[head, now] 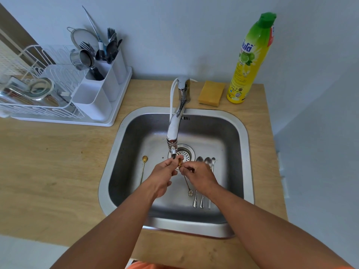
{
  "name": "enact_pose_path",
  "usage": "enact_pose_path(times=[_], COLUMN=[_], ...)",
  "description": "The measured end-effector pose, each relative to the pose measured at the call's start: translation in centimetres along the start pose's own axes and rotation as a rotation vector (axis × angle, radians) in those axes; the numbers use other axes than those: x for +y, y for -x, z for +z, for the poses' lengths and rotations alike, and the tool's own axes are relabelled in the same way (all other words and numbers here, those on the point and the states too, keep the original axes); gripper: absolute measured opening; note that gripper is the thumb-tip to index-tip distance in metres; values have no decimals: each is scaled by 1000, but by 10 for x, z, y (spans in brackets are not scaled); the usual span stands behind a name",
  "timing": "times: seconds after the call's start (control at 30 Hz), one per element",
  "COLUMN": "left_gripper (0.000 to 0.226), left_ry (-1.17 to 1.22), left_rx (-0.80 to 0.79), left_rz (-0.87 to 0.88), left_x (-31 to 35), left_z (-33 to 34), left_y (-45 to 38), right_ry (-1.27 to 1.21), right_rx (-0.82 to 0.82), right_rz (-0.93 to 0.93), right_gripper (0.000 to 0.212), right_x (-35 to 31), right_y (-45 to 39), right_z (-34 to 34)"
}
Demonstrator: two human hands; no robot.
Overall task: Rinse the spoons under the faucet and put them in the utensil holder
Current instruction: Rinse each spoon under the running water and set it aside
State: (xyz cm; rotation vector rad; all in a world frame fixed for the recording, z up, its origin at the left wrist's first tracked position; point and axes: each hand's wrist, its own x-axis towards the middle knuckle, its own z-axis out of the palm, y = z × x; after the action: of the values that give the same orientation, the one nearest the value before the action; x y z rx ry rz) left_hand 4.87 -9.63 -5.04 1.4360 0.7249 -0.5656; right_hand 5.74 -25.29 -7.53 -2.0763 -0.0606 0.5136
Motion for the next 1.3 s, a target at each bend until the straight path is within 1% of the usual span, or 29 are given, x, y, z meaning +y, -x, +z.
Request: enact_pose_path(times=[0.1,0.23,0.4,0.47,0.6,0.7,0.77,1.0,1.13,1.3], left_gripper=[25,28,32,34,35,22,20,41,31,32], left_ry=[11,102,183,166,80,71,72,130,196,224], left_rx=[1,67,96,81,37,10,5,88,164,171], left_rz=[-25,-85,-239,-273,-185,-142,-124,-116,-164,-142], left_x=[2,8,16,16,7,1,0,8,14,15], left_z=[1,6,8,8,7,6,6,10,10,8], left_y=[0,1,2,2,2,3,5,2,0,-2], right_ry=[8,56,144,108,-2,-67,-96,-115,-119,-147], right_rx=[10,41,39,41,19,20,15,18,18,1], right_rz=[-25,-55,-91,-79,-60,-44,-41,-71,-73,-76], right_gripper=[13,13,13,14,15,17,20,15,16,20], right_x=[-1,0,-4,-4,-3,-3,-3,-6,-6,-3], right_y=[2,4,7,8,7,5,5,4,4,3], right_z=[1,5,7,7,3,-1,-1,7,8,6])
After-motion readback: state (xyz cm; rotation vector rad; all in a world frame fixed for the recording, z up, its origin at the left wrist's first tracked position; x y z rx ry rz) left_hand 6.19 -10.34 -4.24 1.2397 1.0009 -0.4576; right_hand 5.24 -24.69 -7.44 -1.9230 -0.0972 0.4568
